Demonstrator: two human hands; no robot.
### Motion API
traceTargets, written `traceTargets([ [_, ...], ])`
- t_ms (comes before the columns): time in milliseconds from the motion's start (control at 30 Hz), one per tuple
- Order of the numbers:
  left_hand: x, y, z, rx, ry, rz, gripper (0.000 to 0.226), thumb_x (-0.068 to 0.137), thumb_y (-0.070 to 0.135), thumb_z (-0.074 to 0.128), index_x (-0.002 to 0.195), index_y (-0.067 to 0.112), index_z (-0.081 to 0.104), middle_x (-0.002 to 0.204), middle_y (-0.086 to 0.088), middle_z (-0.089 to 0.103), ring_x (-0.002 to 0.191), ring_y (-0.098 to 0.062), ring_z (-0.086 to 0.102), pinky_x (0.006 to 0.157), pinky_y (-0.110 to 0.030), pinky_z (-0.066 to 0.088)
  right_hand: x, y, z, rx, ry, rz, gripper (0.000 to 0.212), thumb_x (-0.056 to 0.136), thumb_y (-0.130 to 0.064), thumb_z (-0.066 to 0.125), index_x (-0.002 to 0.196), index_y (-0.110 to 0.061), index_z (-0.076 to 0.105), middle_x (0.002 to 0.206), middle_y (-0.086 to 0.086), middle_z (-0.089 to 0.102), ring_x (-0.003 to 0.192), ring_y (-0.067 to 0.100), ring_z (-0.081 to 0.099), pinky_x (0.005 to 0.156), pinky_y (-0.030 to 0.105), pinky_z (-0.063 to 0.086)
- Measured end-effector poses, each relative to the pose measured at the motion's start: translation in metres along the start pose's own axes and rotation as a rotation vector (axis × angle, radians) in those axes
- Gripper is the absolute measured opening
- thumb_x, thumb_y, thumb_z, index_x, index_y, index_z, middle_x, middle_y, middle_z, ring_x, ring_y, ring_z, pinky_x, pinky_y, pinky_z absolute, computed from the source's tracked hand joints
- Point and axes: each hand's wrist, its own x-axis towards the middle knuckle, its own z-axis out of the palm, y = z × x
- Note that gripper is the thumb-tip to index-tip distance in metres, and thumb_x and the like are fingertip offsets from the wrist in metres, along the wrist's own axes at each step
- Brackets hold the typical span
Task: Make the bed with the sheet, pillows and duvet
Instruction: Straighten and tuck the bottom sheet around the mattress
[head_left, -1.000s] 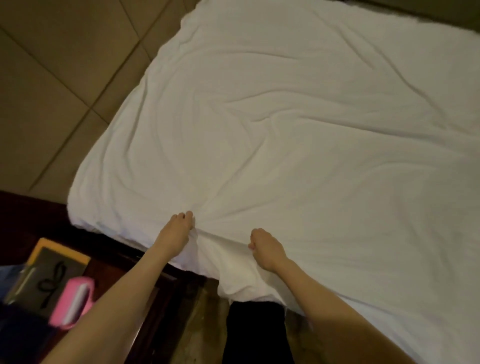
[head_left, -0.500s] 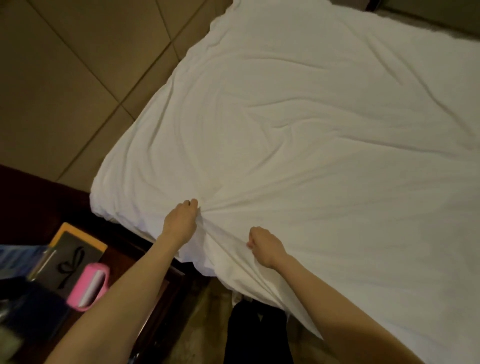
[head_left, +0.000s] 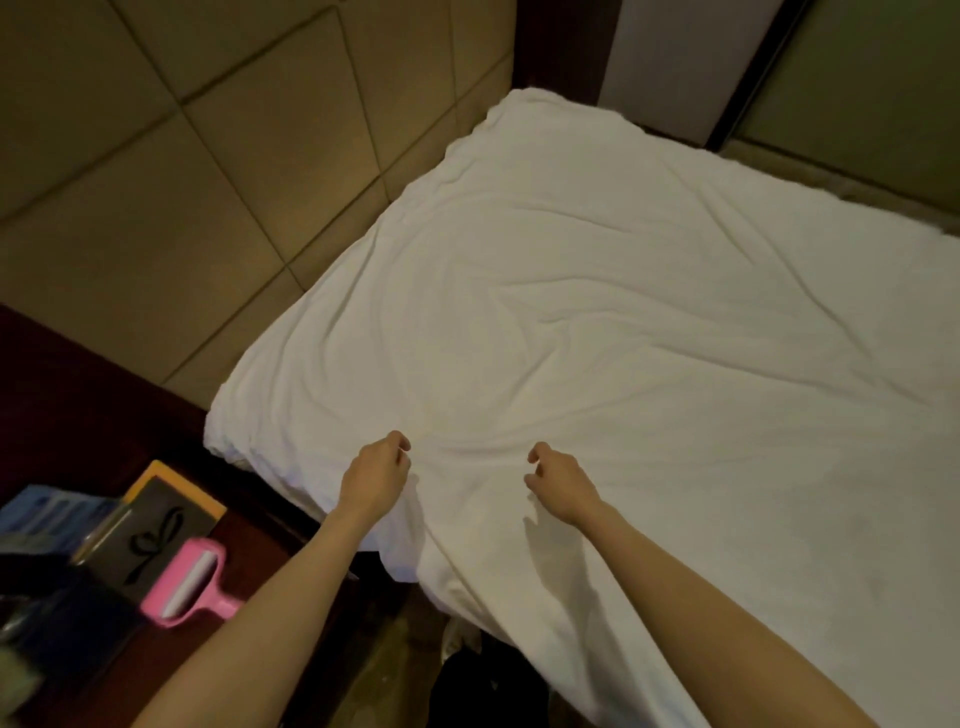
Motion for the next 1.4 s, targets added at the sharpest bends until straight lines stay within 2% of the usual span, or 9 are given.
traceTargets([
  [200, -0.012, 0.006, -0.022, -0.134, 0.039, -0.095, 0.02, 0.094, 0.021, 0.047, 0.11, 0.014, 0.058, 0.105, -0.009, 0.064, 0.093, -0.026, 0.057, 0.075, -0.035, 0.047, -0.011, -0.01, -0.033, 0.074, 0.078, -0.043, 0.024, 0.092, -0.016, 0.05, 0.115, -0.011, 0.057, 0.096, 0.007, 0.058, 0.083, 0.024, 0.055, 0.081, 0.034, 0.049],
  [400, -0.029, -0.004, -0.031, -0.193, 0.053, -0.154, 0.022, 0.094, 0.021, 0.048, 0.112, 0.013, 0.059, 0.112, -0.01, 0.063, 0.099, -0.028, 0.058, 0.082, -0.035, 0.047, -0.007, -0.022, -0.042, 0.07, 0.093, -0.062, 0.024, 0.092, -0.016, 0.052, 0.113, -0.008, 0.06, 0.111, 0.014, 0.062, 0.088, 0.024, 0.055, 0.083, 0.033, 0.047],
  [567, -0.03, -0.036, -0.041, -0.257, 0.064, -0.233, 0.023, 0.094, 0.018, 0.047, 0.113, 0.011, 0.058, 0.112, -0.013, 0.062, 0.097, -0.029, 0.058, 0.084, -0.035, 0.048, 0.005, -0.051, -0.031, 0.061, 0.043, -0.09, 0.026, 0.091, -0.017, 0.054, 0.115, -0.007, 0.06, 0.113, 0.014, 0.062, 0.099, 0.028, 0.059, 0.085, 0.033, 0.047],
  [700, -0.012, -0.064, -0.055, -0.283, 0.054, -0.296, 0.024, 0.095, 0.018, 0.046, 0.115, 0.009, 0.055, 0.111, -0.013, 0.06, 0.089, -0.029, 0.058, 0.077, -0.034, 0.047, 0.026, -0.084, -0.022, 0.05, 0.009, -0.109, 0.028, 0.09, -0.018, 0.056, 0.116, -0.008, 0.058, 0.11, 0.013, 0.063, 0.096, 0.028, 0.059, 0.085, 0.034, 0.048],
  [833, 0.019, -0.093, -0.078, -0.295, 0.013, -0.307, 0.025, 0.094, 0.021, 0.045, 0.116, 0.013, 0.053, 0.11, -0.008, 0.058, 0.092, -0.029, 0.059, 0.081, -0.037, 0.051, 0.057, -0.127, -0.012, 0.053, 0.007, -0.096, 0.03, 0.091, -0.018, 0.056, 0.119, -0.008, 0.056, 0.111, 0.013, 0.062, 0.087, 0.023, 0.055, 0.085, 0.032, 0.047],
  [967, 0.049, -0.124, -0.1, -0.346, 0.016, -0.36, 0.025, 0.094, 0.019, 0.046, 0.117, 0.011, 0.053, 0.106, -0.006, 0.057, 0.095, -0.03, 0.059, 0.081, -0.035, 0.048, 0.087, -0.172, 0.003, 0.063, -0.011, -0.08, 0.03, 0.091, -0.019, 0.055, 0.12, -0.008, 0.055, 0.111, 0.013, 0.062, 0.086, 0.024, 0.057, 0.083, 0.032, 0.048],
  [1200, 0.077, -0.182, -0.111, -0.361, -0.07, -0.412, 0.028, 0.095, 0.018, 0.047, 0.121, 0.007, 0.048, 0.117, -0.011, 0.056, 0.096, -0.027, 0.057, 0.075, -0.031, 0.043, 0.126, -0.223, 0.028, 0.012, -0.043, -0.081, 0.034, 0.091, -0.018, 0.055, 0.124, -0.008, 0.052, 0.12, 0.013, 0.058, 0.106, 0.027, 0.056, 0.087, 0.033, 0.045],
  [1400, 0.086, -0.199, -0.097, -0.385, -0.127, -0.458, 0.035, 0.094, 0.017, 0.051, 0.127, 0.005, 0.044, 0.126, -0.013, 0.049, 0.108, -0.027, 0.053, 0.078, -0.029, 0.04, 0.156, -0.235, 0.04, -0.066, -0.078, -0.071, 0.037, 0.091, -0.02, 0.057, 0.126, -0.009, 0.05, 0.124, 0.013, 0.053, 0.109, 0.028, 0.055, 0.09, 0.034, 0.045],
])
